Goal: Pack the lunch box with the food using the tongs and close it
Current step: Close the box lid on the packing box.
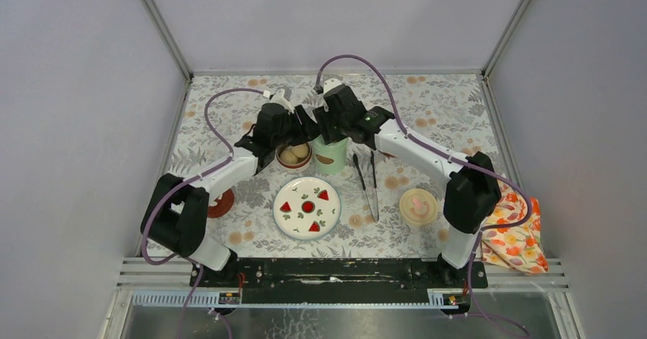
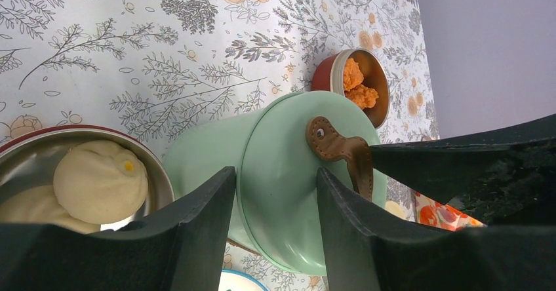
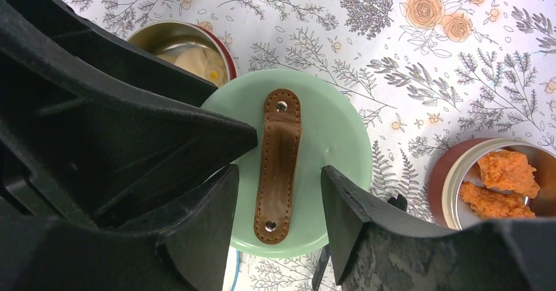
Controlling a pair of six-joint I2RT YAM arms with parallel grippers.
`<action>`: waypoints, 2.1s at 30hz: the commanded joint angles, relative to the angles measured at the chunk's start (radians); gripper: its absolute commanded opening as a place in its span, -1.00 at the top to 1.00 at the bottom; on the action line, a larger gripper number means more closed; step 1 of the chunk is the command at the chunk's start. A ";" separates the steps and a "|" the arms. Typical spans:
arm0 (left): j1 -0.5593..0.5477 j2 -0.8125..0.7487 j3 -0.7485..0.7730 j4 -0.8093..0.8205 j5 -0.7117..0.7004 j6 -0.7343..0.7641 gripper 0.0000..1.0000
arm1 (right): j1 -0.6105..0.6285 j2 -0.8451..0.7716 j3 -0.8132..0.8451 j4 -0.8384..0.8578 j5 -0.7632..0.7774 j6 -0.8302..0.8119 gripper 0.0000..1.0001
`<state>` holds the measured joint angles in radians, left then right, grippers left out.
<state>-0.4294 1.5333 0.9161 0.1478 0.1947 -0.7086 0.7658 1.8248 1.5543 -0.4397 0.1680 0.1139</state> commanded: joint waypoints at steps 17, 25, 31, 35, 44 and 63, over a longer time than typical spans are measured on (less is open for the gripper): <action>-0.102 0.112 -0.119 -0.372 -0.090 0.062 -0.08 | -0.022 0.098 -0.267 -0.263 -0.197 0.060 -0.11; -0.103 0.082 -0.125 -0.368 -0.101 0.061 -0.08 | -0.029 -0.027 -0.130 -0.197 -0.220 0.059 -0.24; -0.101 0.119 -0.047 -0.377 -0.082 0.068 -0.08 | -0.028 -0.006 -0.031 -0.288 -0.135 0.023 -0.21; -0.100 0.134 -0.019 -0.392 -0.083 0.078 -0.08 | -0.027 0.001 -0.081 -0.309 -0.105 0.014 -0.15; -0.099 0.175 -0.072 -0.347 -0.056 0.065 -0.09 | -0.016 0.054 -0.244 -0.360 0.011 0.022 -0.05; -0.042 0.079 0.219 -0.439 -0.043 0.071 -0.54 | -0.023 -0.173 0.007 -0.201 -0.087 0.043 -0.30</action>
<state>-0.4843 1.5925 1.0855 -0.0532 0.1257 -0.6983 0.7502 1.7302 1.5475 -0.5644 0.1257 0.1390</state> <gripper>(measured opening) 0.750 0.634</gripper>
